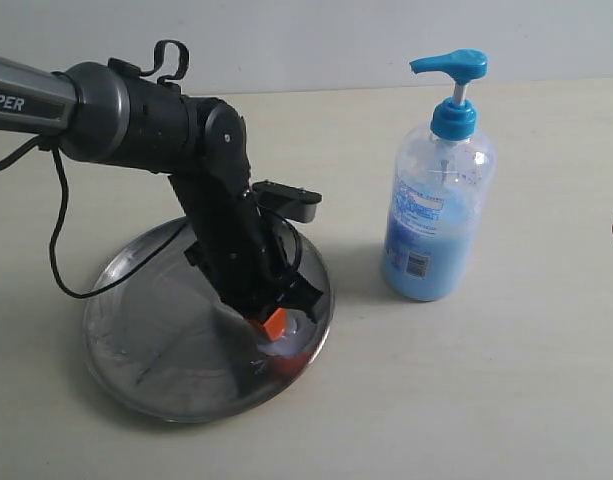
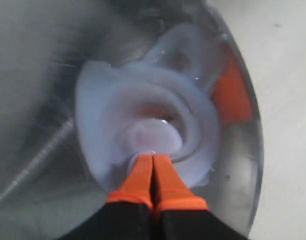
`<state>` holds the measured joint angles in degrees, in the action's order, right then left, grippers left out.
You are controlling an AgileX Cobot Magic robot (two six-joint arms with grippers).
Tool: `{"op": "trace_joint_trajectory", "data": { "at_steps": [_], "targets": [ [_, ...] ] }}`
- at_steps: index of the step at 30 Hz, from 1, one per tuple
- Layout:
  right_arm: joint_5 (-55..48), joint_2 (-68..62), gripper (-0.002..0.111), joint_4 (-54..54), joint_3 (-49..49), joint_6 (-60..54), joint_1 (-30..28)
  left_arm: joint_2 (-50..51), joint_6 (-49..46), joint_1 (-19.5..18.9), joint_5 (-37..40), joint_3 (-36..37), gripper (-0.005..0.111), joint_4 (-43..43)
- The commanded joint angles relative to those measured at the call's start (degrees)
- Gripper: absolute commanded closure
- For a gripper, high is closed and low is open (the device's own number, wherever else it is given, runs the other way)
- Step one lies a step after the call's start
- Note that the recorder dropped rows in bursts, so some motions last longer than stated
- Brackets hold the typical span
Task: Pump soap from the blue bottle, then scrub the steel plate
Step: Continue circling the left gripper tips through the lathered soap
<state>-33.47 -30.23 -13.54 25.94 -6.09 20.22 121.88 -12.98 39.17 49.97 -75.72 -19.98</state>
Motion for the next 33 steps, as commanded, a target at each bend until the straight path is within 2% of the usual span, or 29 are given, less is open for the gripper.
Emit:
{"op": "trace_joint_trajectory", "data": {
  "at_steps": [1, 6, 14, 21, 27, 30, 33],
  "targets": [
    [0.21, 0.19, 0.108, 0.17, 0.23, -0.36, -0.18, 1.79, 3.23, -0.38, -5.94, 0.98, 0.106, 4.81],
    [0.21, 0.19, 0.108, 0.17, 0.23, -0.36, -0.18, 1.79, 4.67, -0.38, -10.31, 0.98, 0.106, 1.27],
    [0.22, 0.19, 0.108, 0.28, 0.23, -0.36, -0.18, 1.79, -2.36, -0.38, -6.07, 0.98, 0.106, -6.67],
    [0.22, 0.19, 0.108, 0.28, 0.23, -0.36, -0.18, 1.79, -4.62, -0.38, -2.04, 0.98, 0.106, -1.95],
    [0.22, 0.19, 0.108, 0.28, 0.23, -0.36, -0.18, 1.79, 1.03, -0.38, -4.60, 0.98, 0.106, 5.04],
    [0.22, 0.19, 0.108, 0.28, 0.23, -0.36, -0.18, 1.79, 3.08, -0.38, -7.45, 0.98, 0.106, 5.29],
    [0.22, 0.19, 0.108, 0.28, 0.23, -0.36, -0.18, 1.79, 3.22, -0.38, -8.83, 0.98, 0.106, 2.01]
  ]
}}
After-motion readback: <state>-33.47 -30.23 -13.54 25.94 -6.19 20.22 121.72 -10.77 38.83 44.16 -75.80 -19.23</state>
